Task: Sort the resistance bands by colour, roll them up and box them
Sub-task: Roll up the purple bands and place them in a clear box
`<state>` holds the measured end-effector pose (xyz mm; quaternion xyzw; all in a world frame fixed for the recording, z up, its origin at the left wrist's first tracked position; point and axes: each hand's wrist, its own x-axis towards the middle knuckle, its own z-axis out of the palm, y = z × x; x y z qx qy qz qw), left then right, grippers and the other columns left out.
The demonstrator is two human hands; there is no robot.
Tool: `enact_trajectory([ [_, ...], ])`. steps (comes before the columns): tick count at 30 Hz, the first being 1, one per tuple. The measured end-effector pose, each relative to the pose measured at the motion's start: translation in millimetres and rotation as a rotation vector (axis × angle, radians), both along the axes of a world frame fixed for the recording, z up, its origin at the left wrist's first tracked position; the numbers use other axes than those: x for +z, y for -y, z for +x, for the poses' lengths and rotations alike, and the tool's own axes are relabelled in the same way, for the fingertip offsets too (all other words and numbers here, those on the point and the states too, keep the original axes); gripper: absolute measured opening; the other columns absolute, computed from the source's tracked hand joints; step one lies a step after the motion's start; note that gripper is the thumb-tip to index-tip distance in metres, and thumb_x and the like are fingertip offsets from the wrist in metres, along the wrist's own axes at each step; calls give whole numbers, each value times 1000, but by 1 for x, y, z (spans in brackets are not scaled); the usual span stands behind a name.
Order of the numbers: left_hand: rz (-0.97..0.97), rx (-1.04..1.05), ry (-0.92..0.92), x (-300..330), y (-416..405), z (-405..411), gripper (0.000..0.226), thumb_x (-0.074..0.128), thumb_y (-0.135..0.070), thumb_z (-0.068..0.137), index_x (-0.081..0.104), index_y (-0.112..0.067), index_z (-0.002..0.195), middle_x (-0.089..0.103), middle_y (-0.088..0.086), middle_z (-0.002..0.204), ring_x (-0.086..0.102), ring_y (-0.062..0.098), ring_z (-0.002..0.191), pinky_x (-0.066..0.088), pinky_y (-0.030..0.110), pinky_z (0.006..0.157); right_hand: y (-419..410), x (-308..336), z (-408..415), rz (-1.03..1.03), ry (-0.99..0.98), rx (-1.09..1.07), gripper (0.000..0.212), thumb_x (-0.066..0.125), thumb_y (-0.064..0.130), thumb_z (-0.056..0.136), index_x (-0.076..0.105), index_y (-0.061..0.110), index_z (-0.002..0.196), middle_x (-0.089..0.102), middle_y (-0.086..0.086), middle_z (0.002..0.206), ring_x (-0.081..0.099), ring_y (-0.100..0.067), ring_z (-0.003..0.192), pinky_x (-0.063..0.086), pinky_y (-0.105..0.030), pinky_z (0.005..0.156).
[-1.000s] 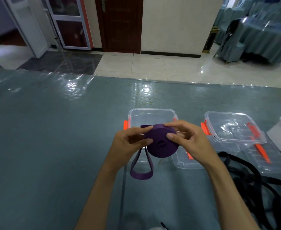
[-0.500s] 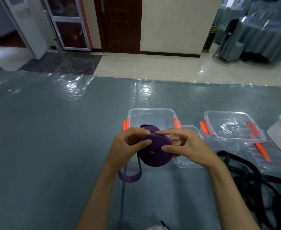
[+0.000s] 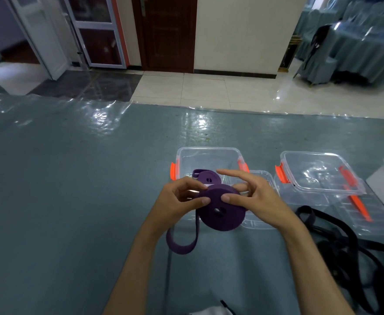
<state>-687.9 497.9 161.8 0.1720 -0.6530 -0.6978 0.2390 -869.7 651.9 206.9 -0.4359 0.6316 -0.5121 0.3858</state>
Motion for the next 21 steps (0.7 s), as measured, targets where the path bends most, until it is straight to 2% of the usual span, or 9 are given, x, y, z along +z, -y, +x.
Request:
enact_trajectory([
  [2,-7,-55,29,-1,2,3,40,81,2,85,70,-5,123,78,14,110,76,31,104,62,37,88,0,-2,0,-10,22,-27,52,76,10,90,63,26,138,80,-6,107,78,-25,97,62,-32,75],
  [4,-10,-63,34,-1,4,5,43,80,5,84,70,-5,125,79,13,110,76,31,103,62,36,88,0,-2,0,27,-25,-44,41,77,12,90,71,27,128,80,-2,107,77,-20,97,61,-31,73],
  [6,-38,-57,35,-1,4,4,43,82,4,83,70,-5,123,79,13,109,76,32,102,63,41,89,0,-2,-1,81,-35,-34,27,78,13,89,75,22,115,80,-6,103,78,-27,94,63,-42,77],
  [8,-54,-59,39,0,3,2,40,84,3,81,69,-5,118,79,13,104,77,31,99,63,40,87,1,1,-3,123,-5,9,20,80,16,88,68,17,104,80,-12,98,77,-34,86,62,-45,75],
  [10,-81,-57,51,0,-1,-1,37,86,1,80,69,-5,112,79,11,98,77,29,95,62,37,85,1,3,-5,154,-79,17,26,84,21,85,60,17,94,80,-10,95,76,-27,76,58,-37,66],
  [12,-114,-57,66,0,-4,-4,35,87,-1,79,70,-5,109,79,10,97,78,27,93,63,37,85,1,4,-4,172,-136,14,29,85,23,85,58,19,95,79,-8,93,74,-22,72,56,-31,61],
  [16,-109,-92,74,-4,-2,-7,36,84,-5,85,71,-9,118,78,8,108,77,29,100,63,44,89,-3,-3,-4,71,-29,-68,30,83,17,86,67,18,111,79,-12,89,75,-30,73,57,-34,62],
  [18,-94,-97,83,-6,1,-5,42,82,-5,86,71,-14,126,77,7,114,76,29,104,62,44,91,-2,-8,-4,7,43,-165,27,84,17,81,73,17,105,79,-15,92,76,-32,77,59,-36,66],
  [21,-21,-23,54,-11,3,-3,37,82,-5,85,73,-11,120,77,12,113,74,32,106,60,44,95,3,-14,-1,-20,93,-252,24,87,16,77,71,15,95,79,-16,91,76,-31,74,60,-37,65],
])
